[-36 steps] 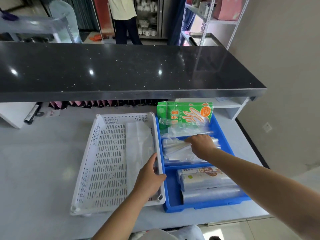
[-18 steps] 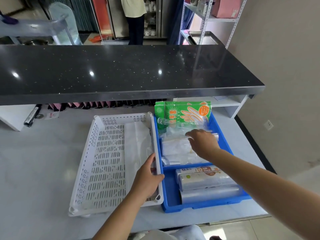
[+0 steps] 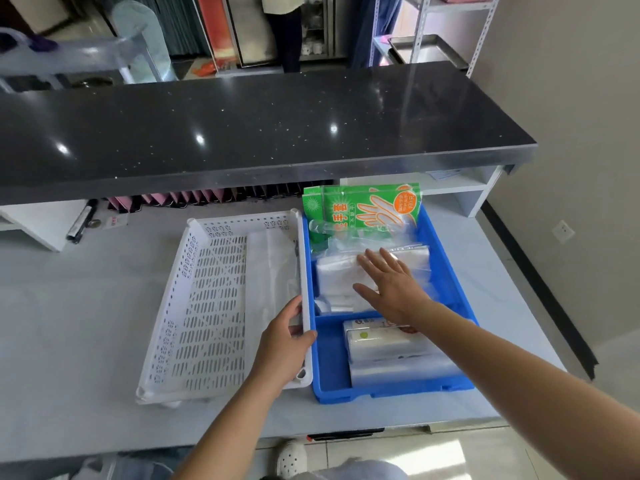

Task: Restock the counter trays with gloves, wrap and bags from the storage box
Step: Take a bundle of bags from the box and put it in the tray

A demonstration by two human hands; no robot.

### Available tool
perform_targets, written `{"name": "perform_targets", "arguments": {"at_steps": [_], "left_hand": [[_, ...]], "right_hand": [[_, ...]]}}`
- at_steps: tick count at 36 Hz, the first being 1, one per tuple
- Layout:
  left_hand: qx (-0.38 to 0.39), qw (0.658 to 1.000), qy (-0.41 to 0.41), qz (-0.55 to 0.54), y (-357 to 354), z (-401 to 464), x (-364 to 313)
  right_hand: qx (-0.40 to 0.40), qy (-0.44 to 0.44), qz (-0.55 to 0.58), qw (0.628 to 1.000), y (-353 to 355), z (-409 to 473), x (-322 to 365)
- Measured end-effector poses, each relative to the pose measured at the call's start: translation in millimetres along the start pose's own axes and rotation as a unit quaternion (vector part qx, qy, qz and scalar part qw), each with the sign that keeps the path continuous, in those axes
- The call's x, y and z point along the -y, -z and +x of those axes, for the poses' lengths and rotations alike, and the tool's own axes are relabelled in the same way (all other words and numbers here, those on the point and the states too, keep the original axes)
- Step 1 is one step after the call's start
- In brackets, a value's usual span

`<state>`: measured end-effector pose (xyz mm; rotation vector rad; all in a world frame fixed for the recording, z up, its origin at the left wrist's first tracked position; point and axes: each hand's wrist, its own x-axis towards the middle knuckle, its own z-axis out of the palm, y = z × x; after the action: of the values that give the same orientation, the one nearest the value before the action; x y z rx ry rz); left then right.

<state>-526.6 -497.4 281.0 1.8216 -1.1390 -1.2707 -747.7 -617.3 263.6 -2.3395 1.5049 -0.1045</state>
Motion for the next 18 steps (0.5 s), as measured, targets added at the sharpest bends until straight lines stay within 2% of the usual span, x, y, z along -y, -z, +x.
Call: {"name": "perform_targets", "arguments": {"at_steps": [6, 12, 18], "left_hand": [[-0.043, 0.999, 0.027, 0.001, -7, -6, -2], [-0.04, 0.998, 0.021, 0.035, -5, -7, -13], [-0.032, 0.996, -0.012, 0.077, 5, -36, -9]], "right_hand": [[0.014, -0.005, -0.004, 1.0, -4, 6, -4], [0.015, -0.01, 0.002, 1.0, 7, 7, 0], [-0.02, -0.007, 0.067, 0.998, 33, -28, 52]]}}
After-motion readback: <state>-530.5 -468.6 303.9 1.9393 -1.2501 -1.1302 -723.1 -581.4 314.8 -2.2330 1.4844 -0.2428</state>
